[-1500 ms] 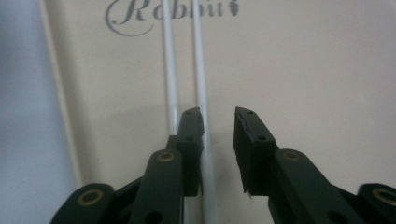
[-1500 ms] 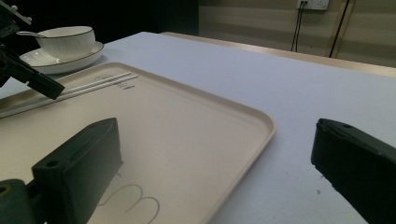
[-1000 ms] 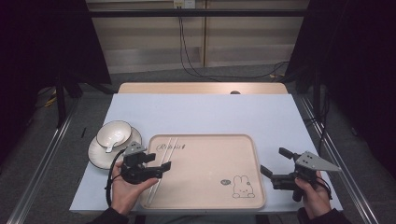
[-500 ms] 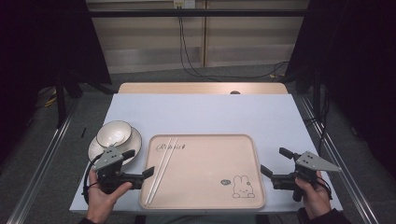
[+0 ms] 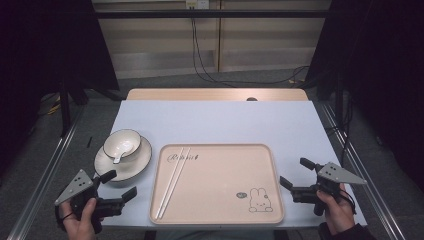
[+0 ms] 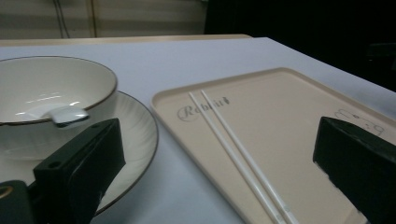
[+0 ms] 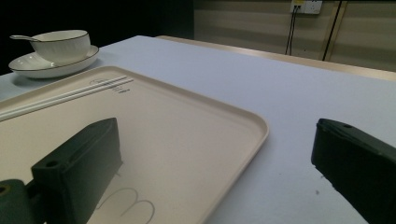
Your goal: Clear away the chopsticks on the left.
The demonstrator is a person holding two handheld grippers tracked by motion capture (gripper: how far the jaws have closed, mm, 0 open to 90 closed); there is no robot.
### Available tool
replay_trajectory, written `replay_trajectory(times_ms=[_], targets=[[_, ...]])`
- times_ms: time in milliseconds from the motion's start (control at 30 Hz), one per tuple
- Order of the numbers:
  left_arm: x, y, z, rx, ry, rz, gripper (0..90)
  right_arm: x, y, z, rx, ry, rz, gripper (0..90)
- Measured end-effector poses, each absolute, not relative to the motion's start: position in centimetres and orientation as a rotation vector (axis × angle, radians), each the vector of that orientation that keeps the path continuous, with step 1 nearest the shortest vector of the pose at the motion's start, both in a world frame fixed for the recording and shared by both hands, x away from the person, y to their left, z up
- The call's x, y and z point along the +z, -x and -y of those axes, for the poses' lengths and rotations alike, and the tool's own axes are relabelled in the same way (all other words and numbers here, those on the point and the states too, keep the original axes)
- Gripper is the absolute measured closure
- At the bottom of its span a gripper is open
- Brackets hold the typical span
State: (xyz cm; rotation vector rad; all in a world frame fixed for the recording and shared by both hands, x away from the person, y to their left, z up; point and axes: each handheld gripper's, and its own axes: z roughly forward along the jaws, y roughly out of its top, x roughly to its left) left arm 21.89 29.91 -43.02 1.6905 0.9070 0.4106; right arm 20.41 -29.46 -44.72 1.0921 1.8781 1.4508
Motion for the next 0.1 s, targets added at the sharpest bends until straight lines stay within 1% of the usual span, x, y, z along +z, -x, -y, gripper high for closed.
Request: replay_trajectory(times_ms=[33, 100], targets=[[-43.01, -21.85, -29.98, 0.431, -1.692, -0.921, 1.8, -44.70, -20.41, 29.54, 1.449, -1.092, -1.872, 1.4], [-43.08, -21.90, -30.03, 0.418, -1.684, -0.924, 1.8, -44.68, -20.41, 29.58, 1.453, -1.106, -1.862, 1.3]])
